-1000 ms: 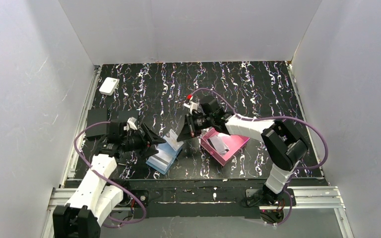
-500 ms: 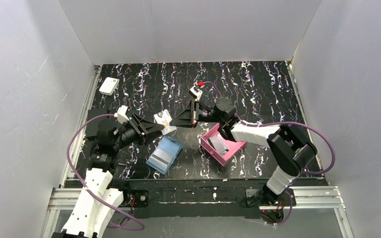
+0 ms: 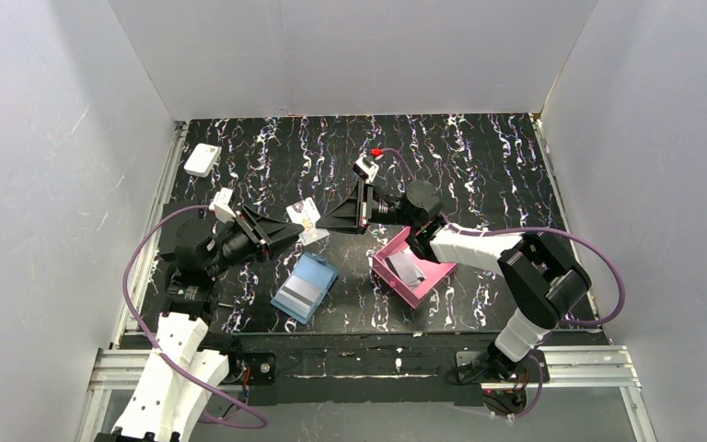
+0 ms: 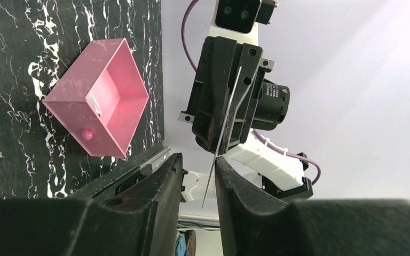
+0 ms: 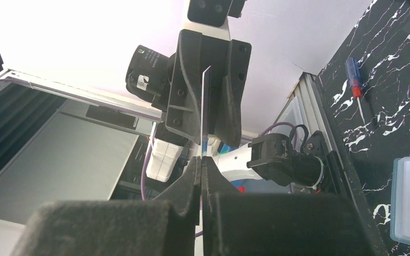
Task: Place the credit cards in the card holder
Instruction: Insert the credit card into the card holder.
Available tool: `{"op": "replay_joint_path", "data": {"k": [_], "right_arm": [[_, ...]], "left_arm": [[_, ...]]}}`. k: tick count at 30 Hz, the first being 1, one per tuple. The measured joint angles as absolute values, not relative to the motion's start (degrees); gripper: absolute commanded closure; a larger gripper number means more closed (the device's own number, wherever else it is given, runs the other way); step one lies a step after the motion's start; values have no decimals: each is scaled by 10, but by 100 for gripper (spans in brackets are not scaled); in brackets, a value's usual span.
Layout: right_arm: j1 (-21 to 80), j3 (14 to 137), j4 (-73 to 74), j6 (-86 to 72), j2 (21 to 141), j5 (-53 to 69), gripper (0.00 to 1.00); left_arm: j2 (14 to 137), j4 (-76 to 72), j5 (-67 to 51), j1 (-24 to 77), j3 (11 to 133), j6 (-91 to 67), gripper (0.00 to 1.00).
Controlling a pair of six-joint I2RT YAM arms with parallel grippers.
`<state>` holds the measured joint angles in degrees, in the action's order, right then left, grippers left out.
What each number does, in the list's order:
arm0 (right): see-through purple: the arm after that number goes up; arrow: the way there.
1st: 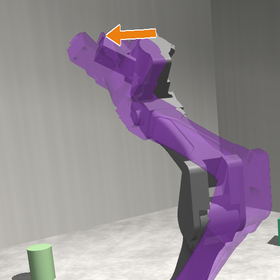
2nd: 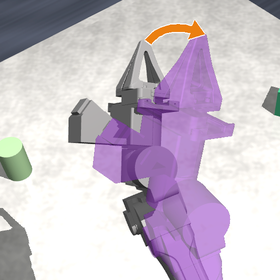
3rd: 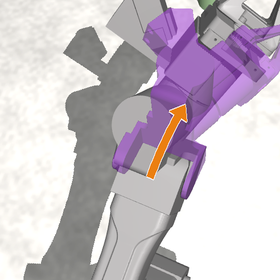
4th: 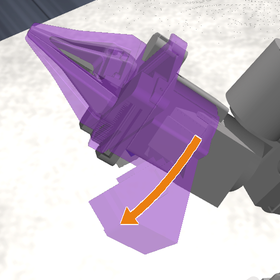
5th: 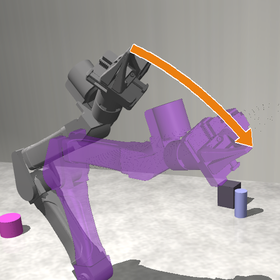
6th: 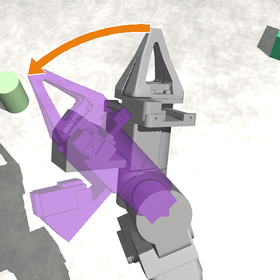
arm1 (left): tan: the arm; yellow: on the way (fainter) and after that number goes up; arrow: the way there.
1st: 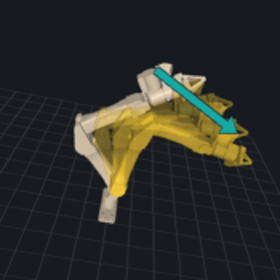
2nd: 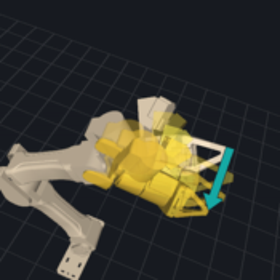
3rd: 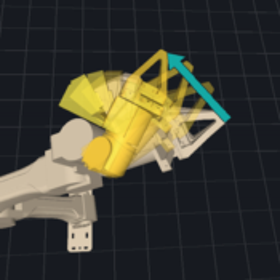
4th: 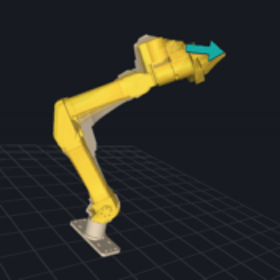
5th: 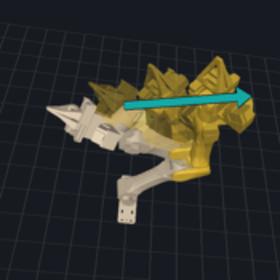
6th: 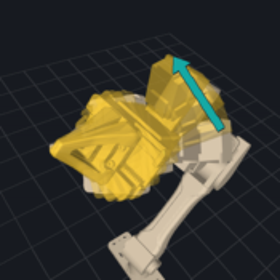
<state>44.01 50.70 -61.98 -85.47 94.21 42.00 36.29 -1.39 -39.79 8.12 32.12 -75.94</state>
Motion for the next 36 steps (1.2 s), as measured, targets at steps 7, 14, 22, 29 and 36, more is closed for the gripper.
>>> {"op": "replay_joint_path", "data": {"k": [7,14,22,29,36], "right_arm": [[440,501,-633,-865,950,422,84],[436,532,-442,-694,960,432,64],[441,668,-73,-345,995,382,83],[481,690,32,-226,1094,363,95],[507,705,62,-184,1122,357,96]], "left_arm": [[370,-21,-399,84,328,-756,100],[379,160,-309,89,390,-662,100],[386,314,-214,91,355,-591,100],[380,281,-214,95,250,-618,100],[413,207,-212,111,226,-626,100]]}}
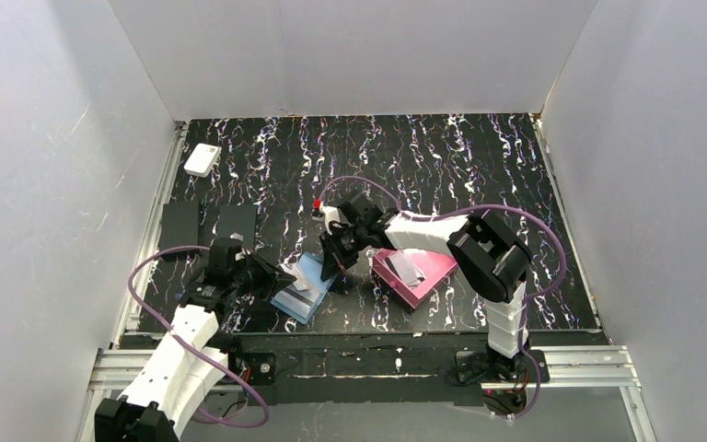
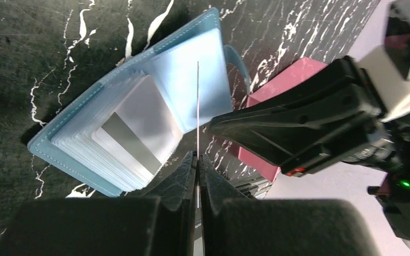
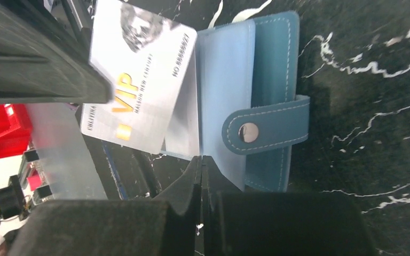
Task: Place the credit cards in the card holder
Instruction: Insert the credit card into the card holder.
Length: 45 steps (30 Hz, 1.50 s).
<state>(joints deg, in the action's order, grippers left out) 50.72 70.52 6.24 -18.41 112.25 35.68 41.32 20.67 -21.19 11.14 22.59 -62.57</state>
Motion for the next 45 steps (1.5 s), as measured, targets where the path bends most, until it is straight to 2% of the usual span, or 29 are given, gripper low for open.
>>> {"op": "replay_joint_path", "data": {"k": [13,23,34,45], "right_arm": [[504,720,60,-173,1152,303,98],[503,718,53,-174,1152,293,99],[502,715,45,-176,1152,293,99],[502,714,45,-176,1152,293,99]], "left_arm": [[470,119,-204,139,185,-652,100],[361,133,-184,151,128,-668,100],[354,142,-180,151,110,-675,100],[295,215,-180,151,111,-696,100]]}}
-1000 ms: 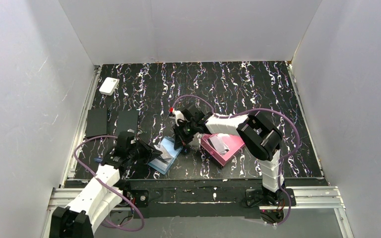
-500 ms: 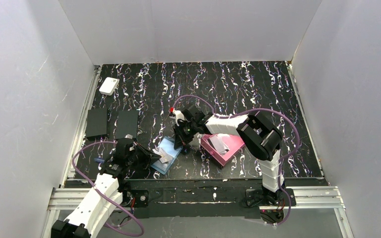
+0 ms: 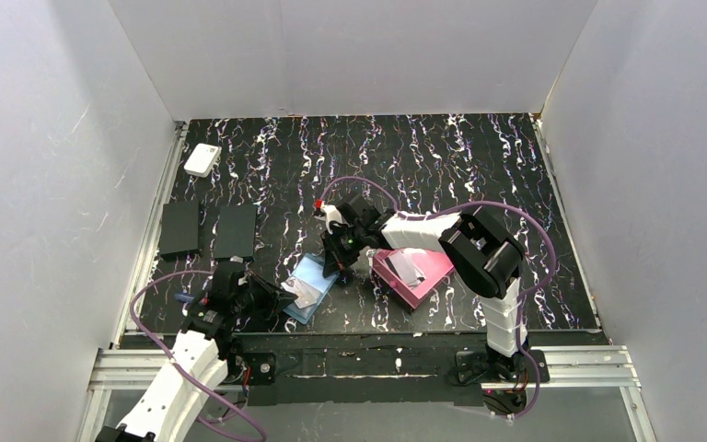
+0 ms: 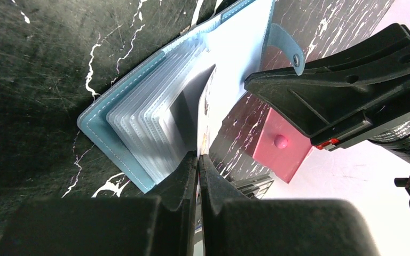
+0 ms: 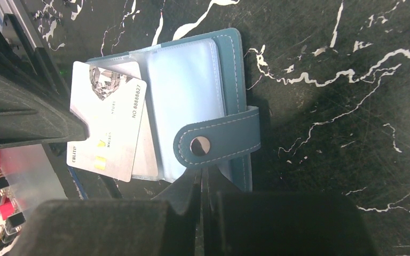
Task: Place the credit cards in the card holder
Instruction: Insert the credit card into the card holder.
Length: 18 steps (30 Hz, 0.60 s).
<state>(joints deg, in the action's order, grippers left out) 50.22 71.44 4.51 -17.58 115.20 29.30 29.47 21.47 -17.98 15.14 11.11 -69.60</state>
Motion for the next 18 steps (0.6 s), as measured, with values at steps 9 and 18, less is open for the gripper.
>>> {"op": "replay_joint_path", "data": {"k": [9,18], "right_arm": [[502,713,43,-177,1152,293,99],[502,706,30,-179,1152,301,99]], "left_arm": [[333,215,-186,151,116,-733,100],[359,238,-180,151,143,-768,100]]}}
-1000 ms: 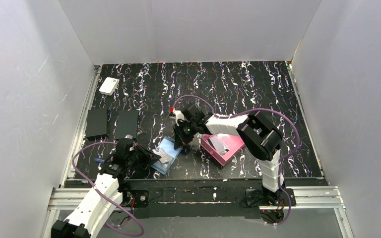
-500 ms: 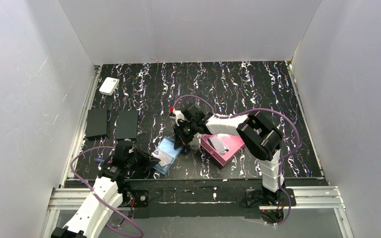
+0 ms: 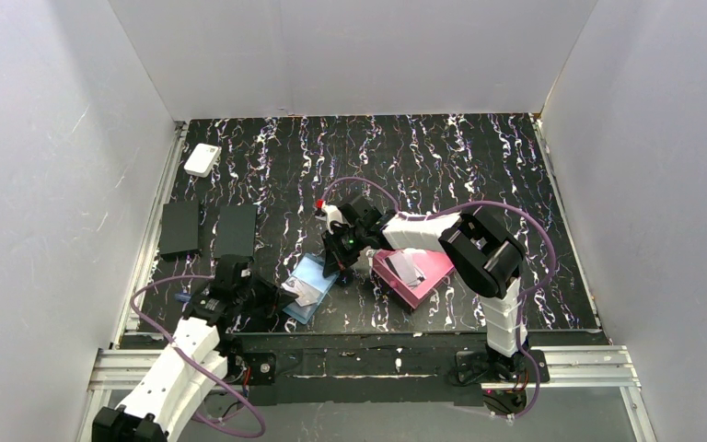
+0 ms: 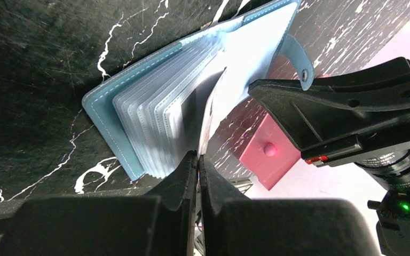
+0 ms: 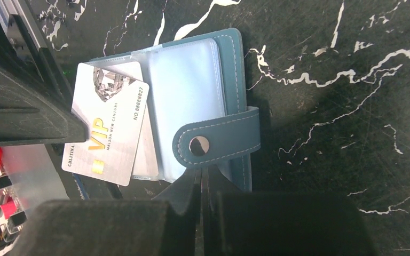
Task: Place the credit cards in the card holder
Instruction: Insert the credit card into the card holder.
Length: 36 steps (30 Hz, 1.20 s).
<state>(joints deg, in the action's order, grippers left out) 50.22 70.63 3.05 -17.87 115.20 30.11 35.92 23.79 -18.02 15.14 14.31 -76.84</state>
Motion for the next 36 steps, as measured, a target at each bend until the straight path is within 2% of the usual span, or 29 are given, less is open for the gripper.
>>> {"op": "replay_joint_path", "data": {"k": [25,36], "right_arm": [[500,699,17,-191,1152,306,99],[499,696,11,-196,1152,311,99]], "left_arm": [[519,261,-156,152,228,-774,100],[530,218,-154,152,218,-765,100]]}}
